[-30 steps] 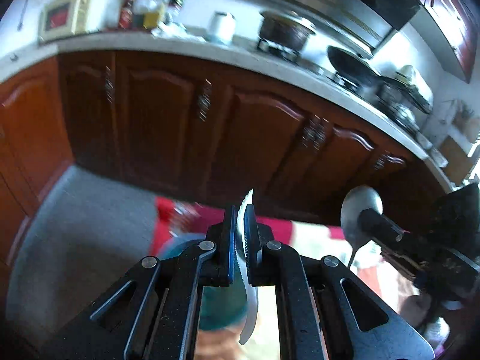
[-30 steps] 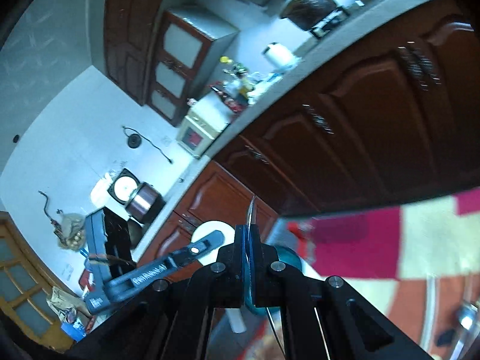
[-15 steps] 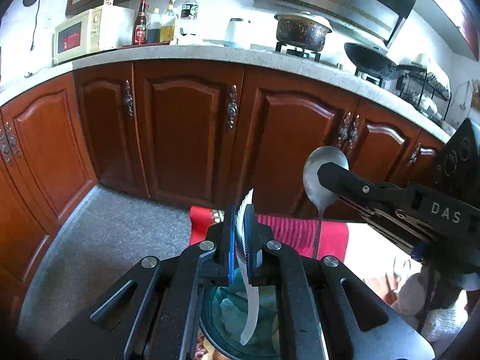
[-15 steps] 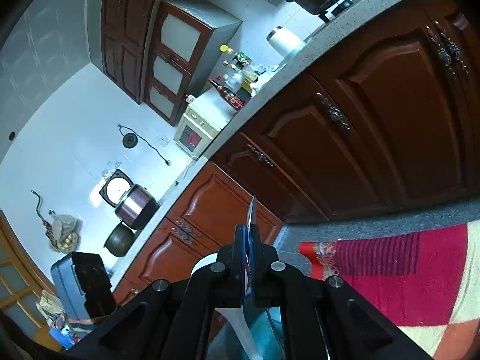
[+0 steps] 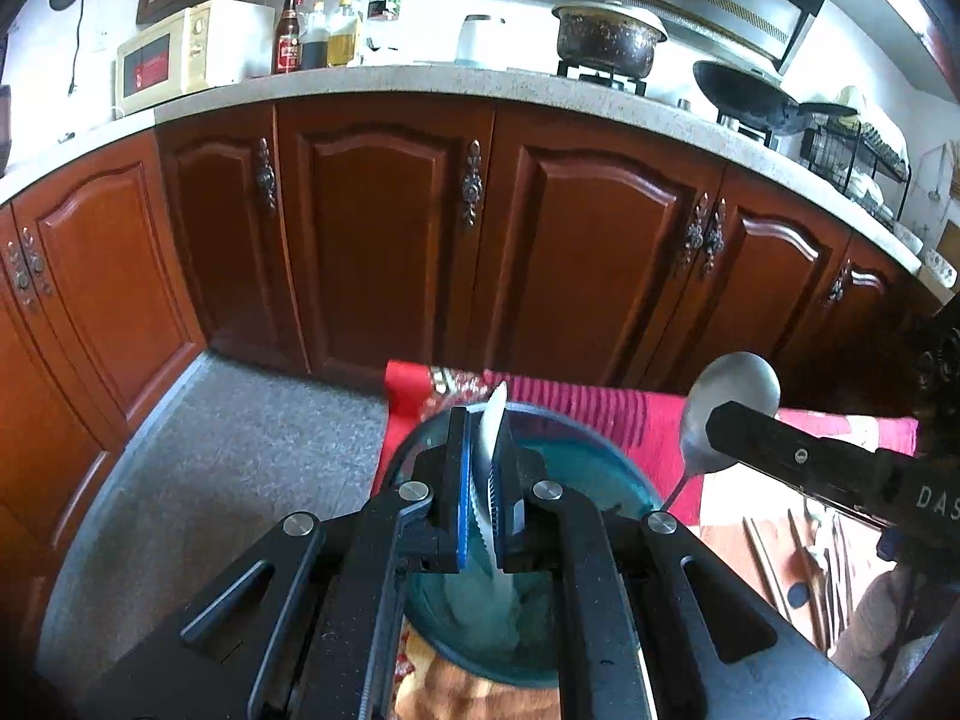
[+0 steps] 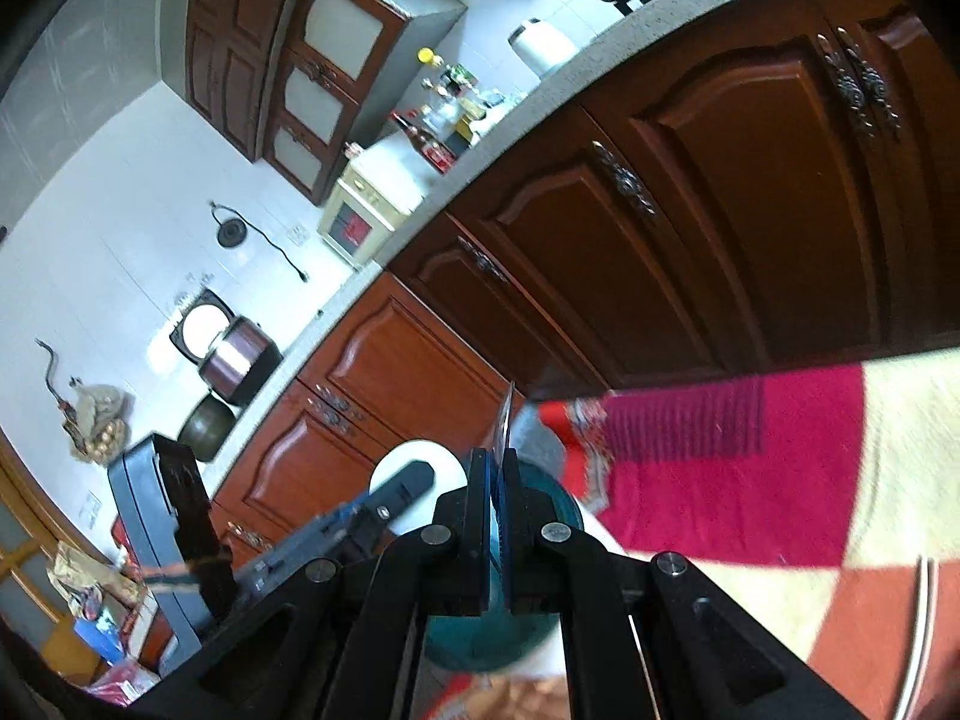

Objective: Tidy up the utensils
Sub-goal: 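Lift and carry both spoons over the white cup with both tools, then open left tool dropping white spoon in cup while right drops metal spoon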

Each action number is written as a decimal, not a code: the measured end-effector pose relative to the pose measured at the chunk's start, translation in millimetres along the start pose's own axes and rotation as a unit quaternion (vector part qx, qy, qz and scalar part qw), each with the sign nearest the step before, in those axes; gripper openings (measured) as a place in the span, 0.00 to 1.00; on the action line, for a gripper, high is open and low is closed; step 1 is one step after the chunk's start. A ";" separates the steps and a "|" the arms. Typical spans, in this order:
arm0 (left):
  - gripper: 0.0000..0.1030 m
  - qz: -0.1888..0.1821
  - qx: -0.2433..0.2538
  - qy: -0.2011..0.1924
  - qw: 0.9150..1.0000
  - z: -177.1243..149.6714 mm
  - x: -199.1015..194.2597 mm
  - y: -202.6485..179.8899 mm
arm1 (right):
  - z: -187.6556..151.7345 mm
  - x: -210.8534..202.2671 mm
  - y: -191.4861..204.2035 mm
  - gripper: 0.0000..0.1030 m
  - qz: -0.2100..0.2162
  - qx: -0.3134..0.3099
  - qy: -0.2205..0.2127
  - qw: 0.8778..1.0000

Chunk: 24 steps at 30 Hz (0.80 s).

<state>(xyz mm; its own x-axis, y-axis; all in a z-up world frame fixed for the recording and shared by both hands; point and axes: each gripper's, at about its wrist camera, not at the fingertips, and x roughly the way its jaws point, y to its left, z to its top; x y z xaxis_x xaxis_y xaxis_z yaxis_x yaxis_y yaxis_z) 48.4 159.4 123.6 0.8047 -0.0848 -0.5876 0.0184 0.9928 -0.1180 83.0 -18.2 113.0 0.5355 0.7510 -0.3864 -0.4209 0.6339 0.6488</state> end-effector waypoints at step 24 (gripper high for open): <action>0.45 0.012 -0.008 0.024 1.000 -14.7 -30.7 -12.0 | -16.7 -32.5 -1.7 0.30 -0.032 0.015 0.037 0.999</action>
<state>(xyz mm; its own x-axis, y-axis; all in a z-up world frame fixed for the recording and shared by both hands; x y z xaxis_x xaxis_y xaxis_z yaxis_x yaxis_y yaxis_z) 14.7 148.9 131.3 0.7757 -0.0652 -0.6277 -0.0109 0.9931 -0.1167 54.0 -40.5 113.4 0.5039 0.7216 -0.4748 -0.3644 0.6759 0.6406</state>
